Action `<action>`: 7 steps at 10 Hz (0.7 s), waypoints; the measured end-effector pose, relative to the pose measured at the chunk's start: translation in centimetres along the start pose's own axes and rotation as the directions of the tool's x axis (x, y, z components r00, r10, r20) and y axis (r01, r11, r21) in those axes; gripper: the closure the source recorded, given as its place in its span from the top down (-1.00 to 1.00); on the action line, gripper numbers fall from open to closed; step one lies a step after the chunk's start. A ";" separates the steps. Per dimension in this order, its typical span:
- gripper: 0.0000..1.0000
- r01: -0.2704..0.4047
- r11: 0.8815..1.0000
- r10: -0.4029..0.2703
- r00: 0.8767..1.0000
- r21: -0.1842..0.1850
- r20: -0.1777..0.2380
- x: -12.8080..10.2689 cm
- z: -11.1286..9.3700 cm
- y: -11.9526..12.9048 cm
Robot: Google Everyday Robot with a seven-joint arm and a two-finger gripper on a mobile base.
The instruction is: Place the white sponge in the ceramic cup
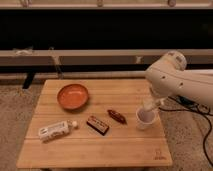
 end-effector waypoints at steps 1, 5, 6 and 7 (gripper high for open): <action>0.08 0.010 1.000 -0.010 1.000 -0.002 -0.003 0.6 0.2 0.8; 0.60 0.023 1.000 -0.024 0.999 -0.014 -0.031 1.3 2.3 2.1; 0.60 0.020 1.000 -0.021 0.999 -0.016 -0.039 1.3 2.9 2.0; 0.60 0.019 1.000 -0.020 0.999 -0.017 -0.042 1.2 3.2 1.9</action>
